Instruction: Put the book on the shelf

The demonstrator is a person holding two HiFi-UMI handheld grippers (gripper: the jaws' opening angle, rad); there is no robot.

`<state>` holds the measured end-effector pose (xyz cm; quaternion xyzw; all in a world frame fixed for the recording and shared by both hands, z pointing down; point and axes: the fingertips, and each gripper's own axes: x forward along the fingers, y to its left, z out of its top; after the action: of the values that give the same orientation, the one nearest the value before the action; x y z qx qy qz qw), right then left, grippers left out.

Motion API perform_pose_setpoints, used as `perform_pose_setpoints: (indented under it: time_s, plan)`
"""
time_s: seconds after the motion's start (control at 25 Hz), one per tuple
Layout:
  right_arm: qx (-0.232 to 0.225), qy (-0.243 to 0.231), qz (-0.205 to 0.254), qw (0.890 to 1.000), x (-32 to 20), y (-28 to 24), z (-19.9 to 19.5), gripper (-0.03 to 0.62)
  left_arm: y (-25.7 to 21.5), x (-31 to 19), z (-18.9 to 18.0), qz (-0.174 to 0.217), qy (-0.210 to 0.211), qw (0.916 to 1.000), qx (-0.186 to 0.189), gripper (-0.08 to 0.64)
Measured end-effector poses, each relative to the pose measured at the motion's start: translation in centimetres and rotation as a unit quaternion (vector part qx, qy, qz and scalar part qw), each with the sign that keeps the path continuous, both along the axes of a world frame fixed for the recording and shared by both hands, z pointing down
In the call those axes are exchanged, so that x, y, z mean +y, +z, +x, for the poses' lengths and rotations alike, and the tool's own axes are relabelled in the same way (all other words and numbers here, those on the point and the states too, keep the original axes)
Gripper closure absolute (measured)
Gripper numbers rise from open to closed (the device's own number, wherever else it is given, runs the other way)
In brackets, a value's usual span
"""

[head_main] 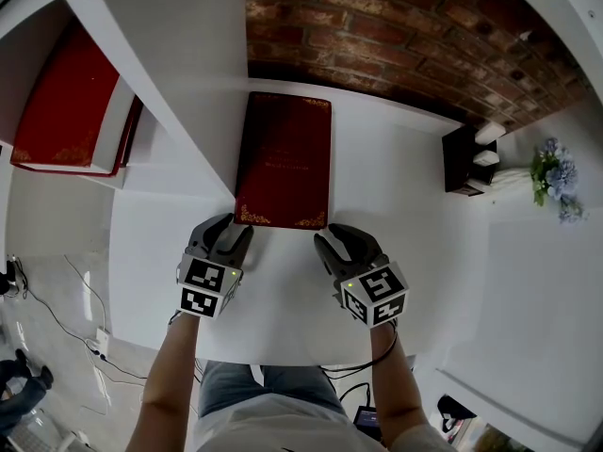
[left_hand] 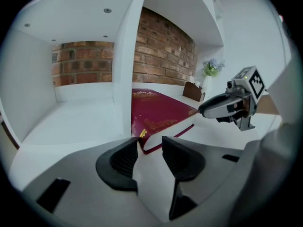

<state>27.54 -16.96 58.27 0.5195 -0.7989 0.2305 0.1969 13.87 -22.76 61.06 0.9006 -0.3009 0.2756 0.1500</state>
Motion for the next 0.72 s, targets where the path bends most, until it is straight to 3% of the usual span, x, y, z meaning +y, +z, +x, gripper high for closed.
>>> perform_pose_setpoints:
  time_s: [0.72]
  plan:
    - [0.022,-0.029,-0.028,0.999,-2.1,2.4,-1.1,0.407,0.4,0.0,0.2,-0.009,0.008,0.9999,-0.006,0.396]
